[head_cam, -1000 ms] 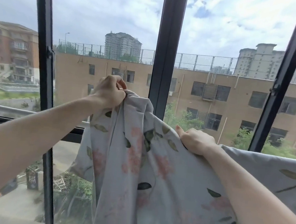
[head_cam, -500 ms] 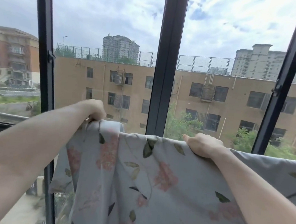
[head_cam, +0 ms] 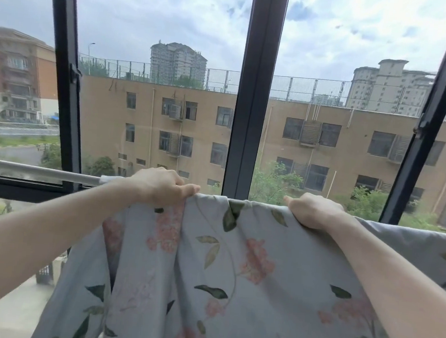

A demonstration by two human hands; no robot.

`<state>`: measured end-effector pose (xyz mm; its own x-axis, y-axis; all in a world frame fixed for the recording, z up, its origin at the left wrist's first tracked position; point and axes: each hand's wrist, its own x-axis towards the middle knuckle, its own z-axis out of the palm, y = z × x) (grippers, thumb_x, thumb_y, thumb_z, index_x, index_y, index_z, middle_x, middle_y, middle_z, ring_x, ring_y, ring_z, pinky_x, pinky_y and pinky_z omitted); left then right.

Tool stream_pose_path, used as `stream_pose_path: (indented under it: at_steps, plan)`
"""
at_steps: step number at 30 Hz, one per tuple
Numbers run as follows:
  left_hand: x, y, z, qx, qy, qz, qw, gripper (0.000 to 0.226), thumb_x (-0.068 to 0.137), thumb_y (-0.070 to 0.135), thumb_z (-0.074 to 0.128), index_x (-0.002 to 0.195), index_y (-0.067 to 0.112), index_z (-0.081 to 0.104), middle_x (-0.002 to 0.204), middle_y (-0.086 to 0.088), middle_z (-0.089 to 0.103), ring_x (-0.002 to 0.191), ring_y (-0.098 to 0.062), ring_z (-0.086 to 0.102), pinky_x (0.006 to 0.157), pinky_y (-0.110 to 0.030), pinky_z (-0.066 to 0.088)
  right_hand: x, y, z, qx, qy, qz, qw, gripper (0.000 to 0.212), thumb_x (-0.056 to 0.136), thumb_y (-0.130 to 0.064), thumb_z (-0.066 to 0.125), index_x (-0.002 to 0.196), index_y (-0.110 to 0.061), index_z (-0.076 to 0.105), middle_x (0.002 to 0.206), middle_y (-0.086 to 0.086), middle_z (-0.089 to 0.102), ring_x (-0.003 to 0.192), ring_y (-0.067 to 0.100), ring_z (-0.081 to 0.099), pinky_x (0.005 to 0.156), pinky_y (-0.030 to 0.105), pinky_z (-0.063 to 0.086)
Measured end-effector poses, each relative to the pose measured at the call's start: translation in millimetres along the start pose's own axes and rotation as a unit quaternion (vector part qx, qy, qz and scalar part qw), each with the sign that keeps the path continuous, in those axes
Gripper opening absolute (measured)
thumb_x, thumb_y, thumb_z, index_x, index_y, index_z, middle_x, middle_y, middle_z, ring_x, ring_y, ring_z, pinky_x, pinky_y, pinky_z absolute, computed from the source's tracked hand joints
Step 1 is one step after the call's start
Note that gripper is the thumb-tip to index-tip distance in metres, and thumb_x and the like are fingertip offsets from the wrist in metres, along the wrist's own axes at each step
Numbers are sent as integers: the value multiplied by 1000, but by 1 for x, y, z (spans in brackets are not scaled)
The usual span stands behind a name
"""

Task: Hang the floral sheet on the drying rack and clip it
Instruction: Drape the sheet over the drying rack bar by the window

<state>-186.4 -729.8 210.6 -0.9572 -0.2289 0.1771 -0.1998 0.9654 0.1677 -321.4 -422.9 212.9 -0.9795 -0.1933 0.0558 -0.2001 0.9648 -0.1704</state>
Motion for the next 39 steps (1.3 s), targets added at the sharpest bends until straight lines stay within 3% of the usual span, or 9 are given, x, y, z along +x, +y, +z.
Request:
stream_pose_path:
  at_steps: [4,9,12,15,22,27,29,32,39]
  plan:
    - [-3,1,7,49,51,-16,997,70,101,69,30,58,19,55,67,0,66,70,-17,61,68,-34,45,-4,-8,-3,68,-14,-14,997,62,103,-61,31,137,-18,61,145,11,56,129,33,55,105,42,42]
    - [3,7,12,61,46,-18,997,71,100,70,28,63,18,60,70,-1,68,72,-20,63,65,-34,43,-25,-64,1,194,63,-192,960,43,105,-43,43,91,-21,77,93,-2,76,92,21,69,87,38,56]
    - [5,10,12,51,47,-26,997,69,99,69,30,61,18,57,70,-1,68,71,-21,63,66,-34,43,-39,-101,21,132,41,-255,957,48,104,-45,42,69,-20,64,71,-3,68,74,23,64,66,35,49]
    - [6,7,14,48,57,-32,997,68,99,67,30,61,17,57,68,-1,68,69,-20,63,66,-33,44,-40,-113,42,62,115,-260,957,60,105,-52,33,56,-21,49,59,-3,65,70,24,61,72,37,47]
    - [-8,-5,31,-4,201,31,979,64,99,64,36,59,15,49,57,5,59,61,-18,59,63,-34,42,-41,-116,53,54,208,-274,937,64,103,-53,30,51,-20,49,64,1,67,70,30,63,74,39,51]
    - [-47,-4,60,-51,338,55,938,34,84,58,59,103,31,60,110,11,57,105,-16,53,101,-40,40,-39,-110,56,47,224,-276,933,67,104,-53,30,53,-16,53,56,-1,61,63,26,60,68,37,45]
    - [-68,-4,70,-34,373,51,926,57,72,58,71,117,27,52,120,7,47,112,-19,45,96,-40,38,-38,-109,57,43,232,-280,930,67,104,-53,30,53,-16,53,56,-1,62,62,26,60,70,37,47]
    - [-87,-5,74,-30,333,-3,943,72,68,67,74,115,25,40,111,7,44,102,-16,45,88,-39,40,-38,-110,57,45,235,-281,929,66,104,-53,31,53,-17,52,58,-1,63,67,29,61,73,37,49]
    - [-77,-11,54,5,342,10,940,17,95,32,64,91,20,54,86,-1,68,80,-32,68,67,-36,44,-38,-115,55,37,221,-276,935,66,104,-55,29,58,-17,57,65,1,67,72,30,61,75,37,47]
